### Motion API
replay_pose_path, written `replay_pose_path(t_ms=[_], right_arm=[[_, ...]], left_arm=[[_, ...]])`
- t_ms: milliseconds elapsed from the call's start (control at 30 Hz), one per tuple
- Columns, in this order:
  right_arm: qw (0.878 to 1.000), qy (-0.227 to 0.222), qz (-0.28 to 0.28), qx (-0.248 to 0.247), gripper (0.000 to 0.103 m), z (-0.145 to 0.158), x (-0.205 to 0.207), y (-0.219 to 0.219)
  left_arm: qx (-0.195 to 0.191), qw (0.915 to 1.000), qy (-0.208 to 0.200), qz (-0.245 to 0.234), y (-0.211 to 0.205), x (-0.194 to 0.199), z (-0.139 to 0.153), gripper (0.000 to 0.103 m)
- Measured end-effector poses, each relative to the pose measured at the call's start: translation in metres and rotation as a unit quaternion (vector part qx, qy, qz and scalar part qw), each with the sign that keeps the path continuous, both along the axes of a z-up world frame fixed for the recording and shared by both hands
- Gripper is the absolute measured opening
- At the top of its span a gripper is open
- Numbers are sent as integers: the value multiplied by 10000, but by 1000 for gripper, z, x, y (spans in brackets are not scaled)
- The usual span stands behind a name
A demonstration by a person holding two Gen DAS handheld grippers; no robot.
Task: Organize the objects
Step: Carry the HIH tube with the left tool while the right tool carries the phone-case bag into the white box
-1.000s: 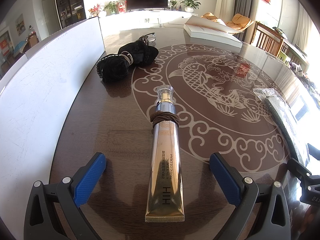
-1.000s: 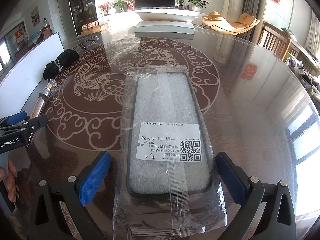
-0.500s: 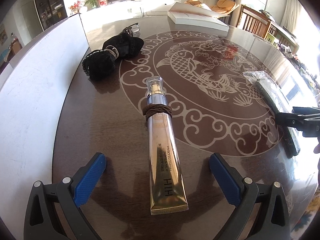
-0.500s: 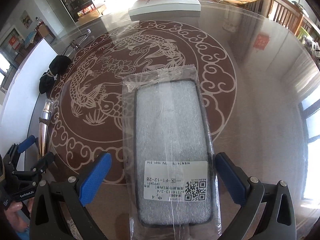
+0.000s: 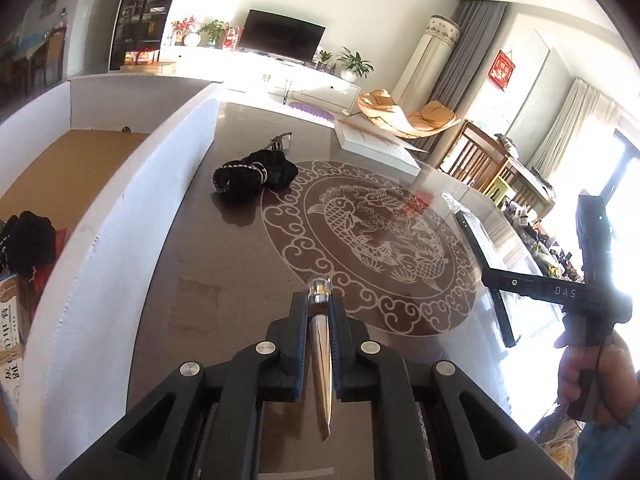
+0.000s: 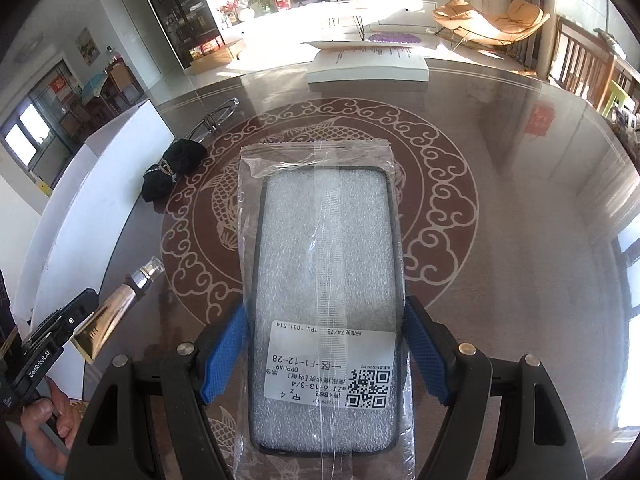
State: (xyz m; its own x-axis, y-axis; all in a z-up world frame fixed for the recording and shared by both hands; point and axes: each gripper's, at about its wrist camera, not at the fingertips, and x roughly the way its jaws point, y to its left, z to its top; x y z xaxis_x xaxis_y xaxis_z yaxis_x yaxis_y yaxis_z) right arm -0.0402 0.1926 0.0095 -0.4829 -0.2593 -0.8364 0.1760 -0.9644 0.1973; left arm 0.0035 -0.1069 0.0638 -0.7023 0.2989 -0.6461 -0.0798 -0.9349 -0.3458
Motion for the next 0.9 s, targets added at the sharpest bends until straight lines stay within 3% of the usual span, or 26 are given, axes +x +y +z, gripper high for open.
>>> replay_pose_path(t_ms=[100,233,267,367,400,500,567,633,667,700,733,900], right_arm=[[9992,268,292,-103,76,25,0,-32],[9967,507,440,-465,76,50,0,-57],[9960,581,462,-497,76,55,2,-60],[9948,685,475,-592,76,64,8,-59],[9947,691,452,-618,76,65,10,-56],[9949,682,380,-641,76,67,17,-46],[9951,663,339,-647,76,67,22,-38],[9951,672,288,-667,76,69,27,-30],[9950,689,262,-669,76,70,27,-27],[9950,708,243,-664,76,71,28,-25],[9950,721,229,-657,76,72,29,-23],[9943,762,346,-664,76,79,29,-34]], left_arm=[[-2,9999,125,91,-12,4,19,10],[-151,9993,-263,-240,-8,3,14,13],[-201,9986,-357,-332,-3,3,8,20],[-458,9960,-543,-548,24,-1,-14,68],[-585,9951,-546,-579,34,-4,-20,71],[-1163,9893,-636,-606,66,-17,-39,71],[-1756,9799,-777,-546,84,-26,-54,71],[-2019,9737,-911,-539,92,-31,-70,71],[-1920,9775,-749,-460,90,-28,-69,59],[-1904,9784,-660,-462,90,-26,-69,32],[-1914,9783,-613,-501,92,-24,-68,24],[-1167,9923,-212,-359,67,2,-41,24]])
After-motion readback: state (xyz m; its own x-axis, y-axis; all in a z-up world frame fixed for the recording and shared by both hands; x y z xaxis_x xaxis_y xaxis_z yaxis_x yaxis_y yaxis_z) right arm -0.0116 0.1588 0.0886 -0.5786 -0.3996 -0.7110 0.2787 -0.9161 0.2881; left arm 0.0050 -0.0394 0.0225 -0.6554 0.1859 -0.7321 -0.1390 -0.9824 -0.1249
